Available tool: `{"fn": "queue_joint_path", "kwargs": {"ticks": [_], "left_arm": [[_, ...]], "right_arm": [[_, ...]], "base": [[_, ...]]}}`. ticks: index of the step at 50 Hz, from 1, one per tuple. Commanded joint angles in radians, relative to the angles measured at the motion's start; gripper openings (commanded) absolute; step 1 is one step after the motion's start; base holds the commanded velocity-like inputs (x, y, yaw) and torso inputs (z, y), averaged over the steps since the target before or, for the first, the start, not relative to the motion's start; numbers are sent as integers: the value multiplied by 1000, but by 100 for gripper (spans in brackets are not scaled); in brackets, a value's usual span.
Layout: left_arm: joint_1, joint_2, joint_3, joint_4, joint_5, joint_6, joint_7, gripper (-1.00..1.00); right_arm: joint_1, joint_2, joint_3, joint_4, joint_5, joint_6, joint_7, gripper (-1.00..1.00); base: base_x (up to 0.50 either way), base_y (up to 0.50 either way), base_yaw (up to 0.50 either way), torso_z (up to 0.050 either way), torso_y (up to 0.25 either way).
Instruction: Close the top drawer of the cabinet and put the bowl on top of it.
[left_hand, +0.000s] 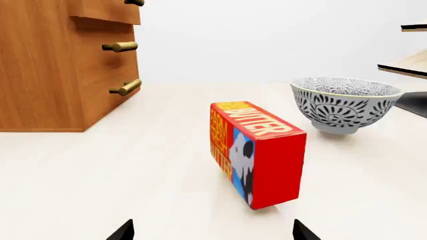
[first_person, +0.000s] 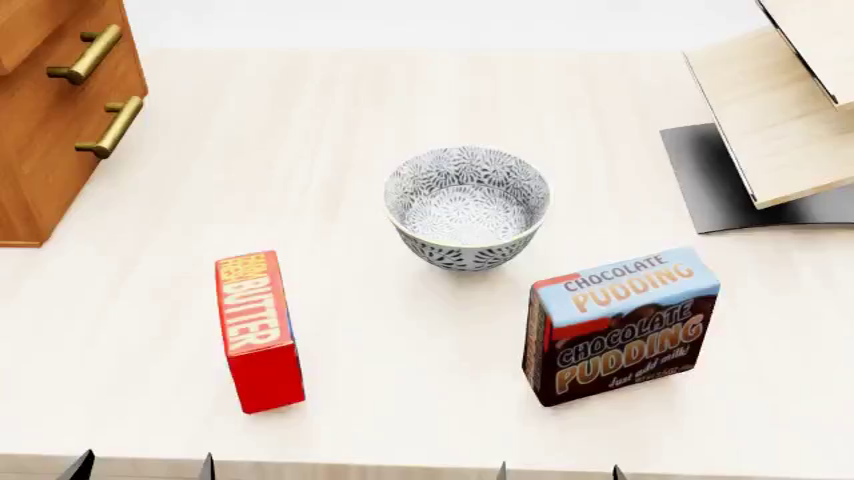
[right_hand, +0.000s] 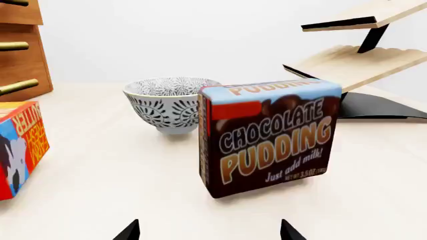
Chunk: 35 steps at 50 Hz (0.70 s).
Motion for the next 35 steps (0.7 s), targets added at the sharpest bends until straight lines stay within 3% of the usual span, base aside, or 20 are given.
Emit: {"fn": "queue_joint_path", "kwargs": {"ticks": [1,27,35], "left_arm": [[-2,-16,18,-3,-15,4,-18,100],[-18,-70,88,-17,-50,-24,-92,100],[-15,-81,98,-6,-62,-39,-101,100]], "right_arm": [[2,16,-17,1,8,1,28,100],[6,69,-77,0,69,-6,98,100],[1,79,-88,-17,80,3,110,100]], "base": [[0,0,0,0,0],[0,0,0,0,0],[0,0,0,49,55]]}}
